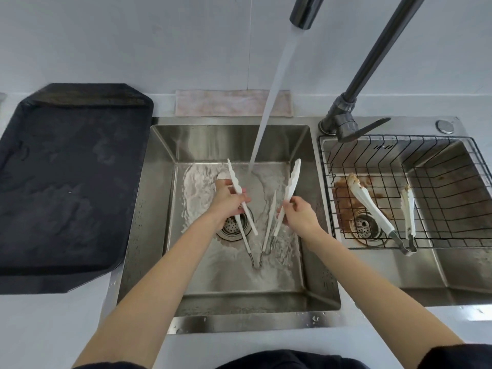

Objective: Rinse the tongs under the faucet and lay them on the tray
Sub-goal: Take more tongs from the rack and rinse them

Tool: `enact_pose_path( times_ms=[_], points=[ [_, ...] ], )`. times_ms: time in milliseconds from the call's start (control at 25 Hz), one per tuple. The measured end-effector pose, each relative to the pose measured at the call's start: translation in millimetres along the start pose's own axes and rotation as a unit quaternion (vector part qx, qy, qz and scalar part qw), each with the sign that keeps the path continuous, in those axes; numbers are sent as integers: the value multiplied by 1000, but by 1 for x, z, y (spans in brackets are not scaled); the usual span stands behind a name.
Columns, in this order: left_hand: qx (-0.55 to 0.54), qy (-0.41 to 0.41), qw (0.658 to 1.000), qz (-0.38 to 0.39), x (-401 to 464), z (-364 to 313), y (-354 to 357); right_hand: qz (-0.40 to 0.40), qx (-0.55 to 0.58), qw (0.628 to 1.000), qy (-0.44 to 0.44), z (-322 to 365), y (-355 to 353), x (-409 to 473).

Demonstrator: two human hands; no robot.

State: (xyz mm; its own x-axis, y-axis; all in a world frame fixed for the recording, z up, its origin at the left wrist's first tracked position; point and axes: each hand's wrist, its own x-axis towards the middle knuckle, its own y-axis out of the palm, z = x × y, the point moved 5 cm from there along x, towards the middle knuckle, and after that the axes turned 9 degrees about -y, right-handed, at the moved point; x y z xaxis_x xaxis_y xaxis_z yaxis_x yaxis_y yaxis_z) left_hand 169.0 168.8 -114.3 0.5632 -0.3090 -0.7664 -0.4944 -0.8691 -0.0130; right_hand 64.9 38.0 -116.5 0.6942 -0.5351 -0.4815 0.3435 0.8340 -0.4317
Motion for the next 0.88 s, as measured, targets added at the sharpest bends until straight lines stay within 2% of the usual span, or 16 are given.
enact_pose_path(
  times_ms=[160,280,480,680,880],
  points=[
    [111,-11,993,-45,13,32,-5,75,-65,994,42,-33,23,4],
    [127,-42,988,-75,20,57,-9,102,-80,988,78,-51,37,6],
    [176,-93,978,-70,29,89,-8,130,-140,974,125,-79,53,14],
    [180,-119,972,-91,35,100,-4,134,-191,960,157,-83,59,19],
    [182,-137,969,-95,40,102,-3,128,-167,965,154,-89,63,21]
  ],
)
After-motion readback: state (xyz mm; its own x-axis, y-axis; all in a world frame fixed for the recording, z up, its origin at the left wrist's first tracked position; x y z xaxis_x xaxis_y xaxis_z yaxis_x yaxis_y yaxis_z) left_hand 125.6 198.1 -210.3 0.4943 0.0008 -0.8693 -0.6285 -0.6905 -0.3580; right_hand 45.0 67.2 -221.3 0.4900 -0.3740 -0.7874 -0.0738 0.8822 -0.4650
